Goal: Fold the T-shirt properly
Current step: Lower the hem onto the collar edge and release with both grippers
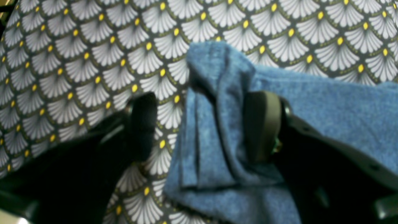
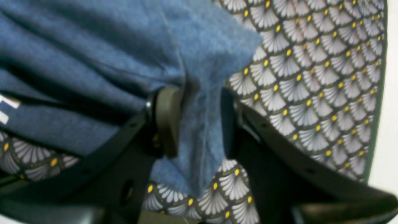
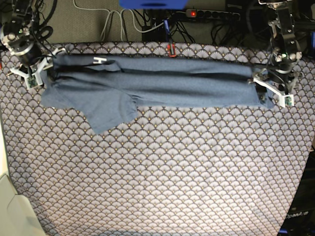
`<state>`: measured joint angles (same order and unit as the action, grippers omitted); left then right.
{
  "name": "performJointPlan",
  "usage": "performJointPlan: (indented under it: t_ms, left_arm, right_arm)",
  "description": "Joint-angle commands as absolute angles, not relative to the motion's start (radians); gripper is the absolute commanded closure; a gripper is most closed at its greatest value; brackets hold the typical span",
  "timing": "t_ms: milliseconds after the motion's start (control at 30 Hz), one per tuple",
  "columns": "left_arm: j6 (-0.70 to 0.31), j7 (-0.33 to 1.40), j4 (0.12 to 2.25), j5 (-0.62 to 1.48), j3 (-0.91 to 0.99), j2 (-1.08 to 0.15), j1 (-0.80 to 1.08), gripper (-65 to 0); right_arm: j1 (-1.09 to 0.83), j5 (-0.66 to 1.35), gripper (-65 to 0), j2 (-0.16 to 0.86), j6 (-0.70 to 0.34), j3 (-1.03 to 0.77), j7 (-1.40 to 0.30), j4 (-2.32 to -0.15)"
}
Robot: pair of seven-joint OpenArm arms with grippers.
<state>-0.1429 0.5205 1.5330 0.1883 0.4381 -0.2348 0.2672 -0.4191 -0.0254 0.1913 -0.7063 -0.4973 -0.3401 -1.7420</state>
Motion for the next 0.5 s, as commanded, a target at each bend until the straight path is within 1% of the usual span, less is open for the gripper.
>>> performJointPlan:
  t_ms: [0, 200, 367, 467]
  left_arm:
    - [-0.14, 0.498, 1.547, 0.193, 0.447, -0.249, 0.257, -42.8]
    - [-0.14, 0.498, 1.547, 0.186, 0.447, -0.248, 0.255, -42.8]
    - [-0.14, 0.498, 1.546, 0.183, 0.447, -0.248, 0.259, -42.8]
    - [-0.14, 0.498, 1.537, 0.183, 0.447, -0.248, 0.255, -42.8]
  right_arm:
    - [-0.418, -0.015, -22.7, 0.206, -0.698, -0.506, -0.317, -1.771]
    - [-0.404, -0.015, -22.6, 0.205, -0.698, -0.496, -0.317, -1.804]
    - [-0.343, -0.016, -22.9, 0.209, -0.698, -0.409, -0.323, -1.81]
    - [-0.274, -0.018, -23.1, 0.213, -0.698, -0.331, -0.412, -1.811]
